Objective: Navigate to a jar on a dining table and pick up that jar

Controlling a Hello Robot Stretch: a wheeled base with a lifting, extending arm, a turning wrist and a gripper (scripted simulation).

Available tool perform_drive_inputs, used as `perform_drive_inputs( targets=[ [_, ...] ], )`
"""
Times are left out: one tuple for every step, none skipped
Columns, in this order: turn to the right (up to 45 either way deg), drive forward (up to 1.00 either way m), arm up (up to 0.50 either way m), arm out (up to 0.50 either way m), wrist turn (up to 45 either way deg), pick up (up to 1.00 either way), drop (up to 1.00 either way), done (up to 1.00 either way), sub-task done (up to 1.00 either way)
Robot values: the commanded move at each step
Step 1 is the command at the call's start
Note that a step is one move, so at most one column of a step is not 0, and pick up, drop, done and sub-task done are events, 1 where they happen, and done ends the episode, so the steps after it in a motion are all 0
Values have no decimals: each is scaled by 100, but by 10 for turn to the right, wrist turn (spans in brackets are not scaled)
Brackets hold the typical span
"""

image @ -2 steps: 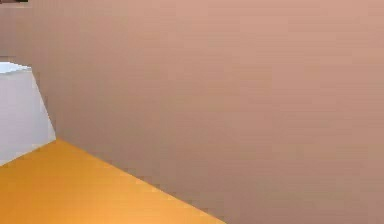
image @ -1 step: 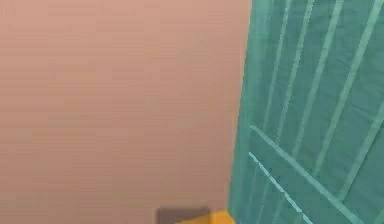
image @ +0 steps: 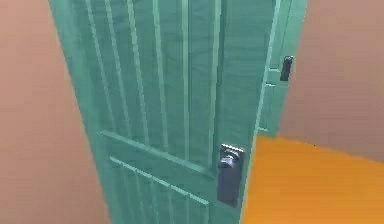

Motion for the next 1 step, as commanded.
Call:
perform_drive_inputs(
  targets=[
    [450,0,0,0,0,0,0,0,0]
  ],
)
